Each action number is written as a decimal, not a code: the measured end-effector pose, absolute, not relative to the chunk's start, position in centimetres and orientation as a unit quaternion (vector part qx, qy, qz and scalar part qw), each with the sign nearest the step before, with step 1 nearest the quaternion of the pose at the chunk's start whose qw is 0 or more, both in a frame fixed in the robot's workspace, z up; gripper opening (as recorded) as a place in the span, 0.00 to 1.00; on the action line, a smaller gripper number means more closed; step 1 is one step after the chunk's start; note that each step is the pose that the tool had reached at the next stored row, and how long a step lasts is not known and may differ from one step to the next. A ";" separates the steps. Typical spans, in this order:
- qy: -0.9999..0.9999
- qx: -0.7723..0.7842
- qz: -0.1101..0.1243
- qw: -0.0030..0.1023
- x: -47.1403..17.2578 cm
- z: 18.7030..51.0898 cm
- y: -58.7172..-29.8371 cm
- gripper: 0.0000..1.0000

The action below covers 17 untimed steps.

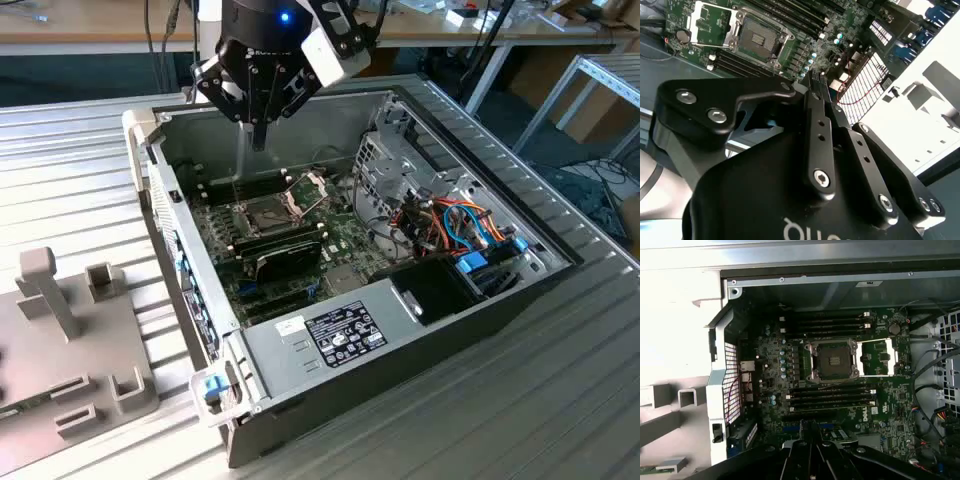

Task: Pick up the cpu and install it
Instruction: 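Reach for the cpu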

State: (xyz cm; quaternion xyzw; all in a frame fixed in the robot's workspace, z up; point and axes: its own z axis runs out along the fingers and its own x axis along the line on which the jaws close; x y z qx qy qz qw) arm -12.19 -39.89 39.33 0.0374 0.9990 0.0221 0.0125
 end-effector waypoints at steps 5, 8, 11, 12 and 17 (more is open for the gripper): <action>0.999 0.037 0.022 0.012 -12.2 39.3 -39.9 0.11; 0.999 0.037 0.022 0.013 -12.3 39.3 -39.9 0.11; 0.999 0.037 0.022 0.012 -12.4 39.3 -39.9 0.11; 0.999 0.037 0.022 0.012 -12.4 39.3 -39.9 0.11; 0.999 0.037 0.022 0.012 -12.4 39.3 -39.9 0.11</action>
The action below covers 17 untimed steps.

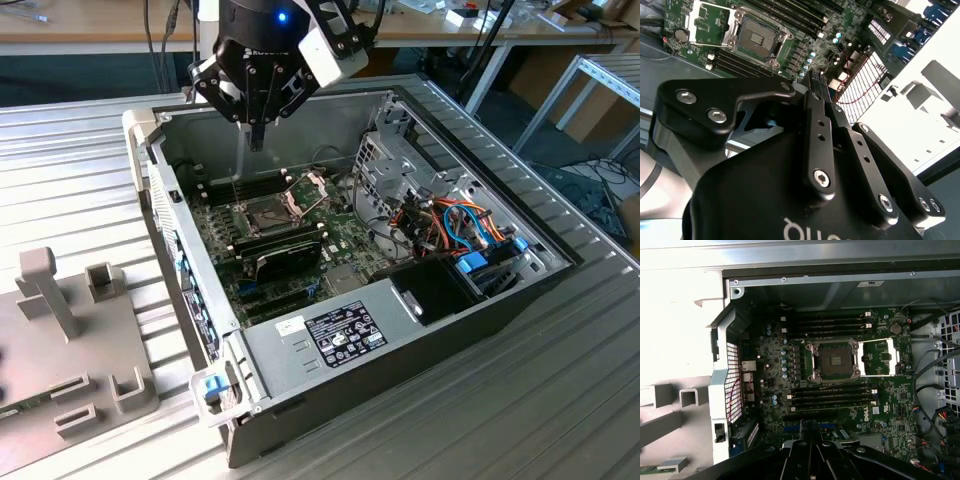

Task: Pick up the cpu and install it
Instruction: 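Reach for the cpu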

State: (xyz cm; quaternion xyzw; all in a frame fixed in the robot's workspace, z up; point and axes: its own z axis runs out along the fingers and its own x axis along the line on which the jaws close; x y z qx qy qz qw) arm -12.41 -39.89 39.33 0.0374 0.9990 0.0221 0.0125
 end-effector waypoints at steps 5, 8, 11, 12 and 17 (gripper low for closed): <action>0.999 0.037 0.022 0.012 -12.5 39.3 -39.9 0.11; 0.999 0.037 0.022 0.013 -12.6 39.3 -39.9 0.11; 0.999 0.037 0.022 0.012 -12.8 39.3 -39.9 0.11; 0.999 0.037 0.022 0.012 -12.8 39.3 -39.9 0.11; 0.999 0.037 0.022 0.012 -12.9 39.3 -39.9 0.11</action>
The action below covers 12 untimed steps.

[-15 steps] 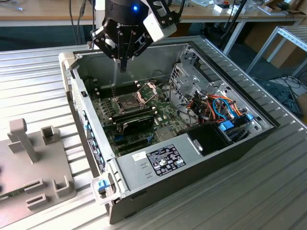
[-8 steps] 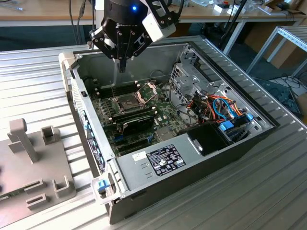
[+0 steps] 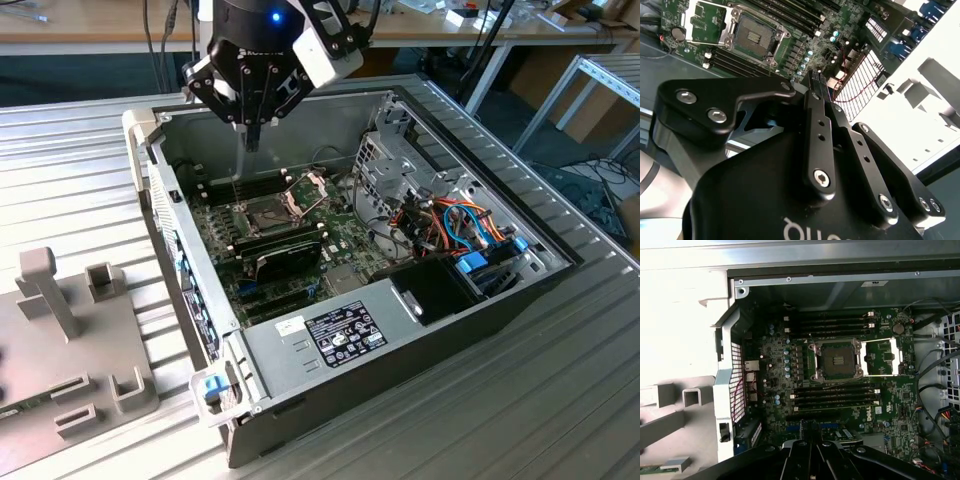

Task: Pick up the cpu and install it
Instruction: 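Reach for the cpu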

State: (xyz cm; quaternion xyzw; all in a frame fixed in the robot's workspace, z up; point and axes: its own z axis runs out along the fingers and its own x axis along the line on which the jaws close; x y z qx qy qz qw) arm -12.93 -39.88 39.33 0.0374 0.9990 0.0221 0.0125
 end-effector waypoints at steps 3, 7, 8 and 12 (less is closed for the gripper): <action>0.999 0.037 0.022 0.013 -13.0 39.3 -39.9 0.11; 0.999 0.037 0.022 0.013 -13.1 39.3 -39.9 0.11; 0.999 0.037 0.022 0.012 -13.1 39.3 -39.9 0.11; 0.999 0.037 0.022 0.012 -13.2 39.3 -39.9 0.11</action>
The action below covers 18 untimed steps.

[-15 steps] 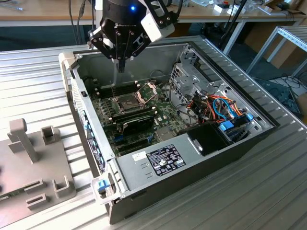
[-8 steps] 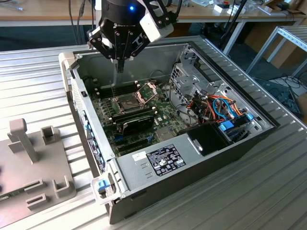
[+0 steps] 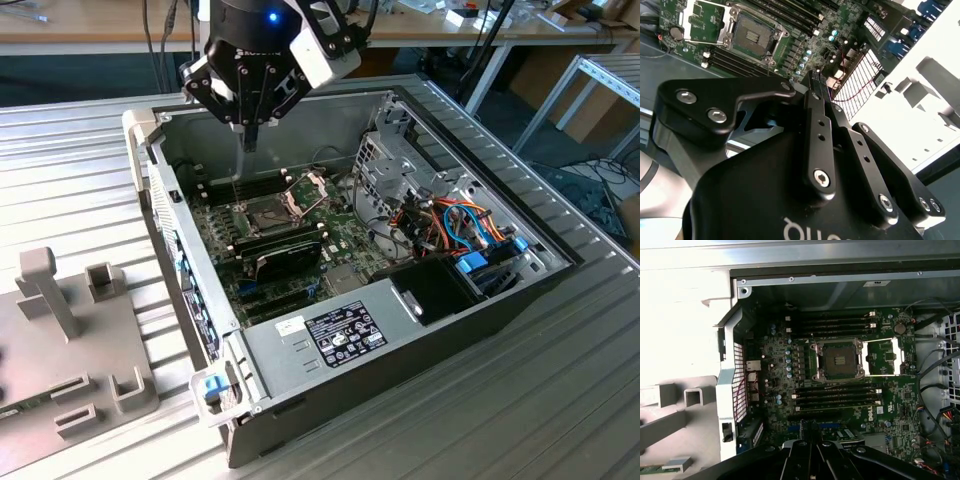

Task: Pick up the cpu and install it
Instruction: 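Reach for the cpu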

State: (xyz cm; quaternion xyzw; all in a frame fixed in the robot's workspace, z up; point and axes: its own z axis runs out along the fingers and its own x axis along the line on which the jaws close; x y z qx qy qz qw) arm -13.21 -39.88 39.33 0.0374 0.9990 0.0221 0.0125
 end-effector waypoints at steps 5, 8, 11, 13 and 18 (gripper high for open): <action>0.999 0.037 0.022 0.012 -13.5 39.3 -39.9 0.11; 0.999 0.037 0.022 0.012 -13.6 39.3 -39.9 0.11; 0.999 0.037 0.022 0.012 -13.7 39.3 -39.9 0.11; 0.999 0.037 0.022 0.012 -13.8 39.3 -39.9 0.11; 0.999 0.037 0.022 0.012 -14.0 39.3 -39.9 0.11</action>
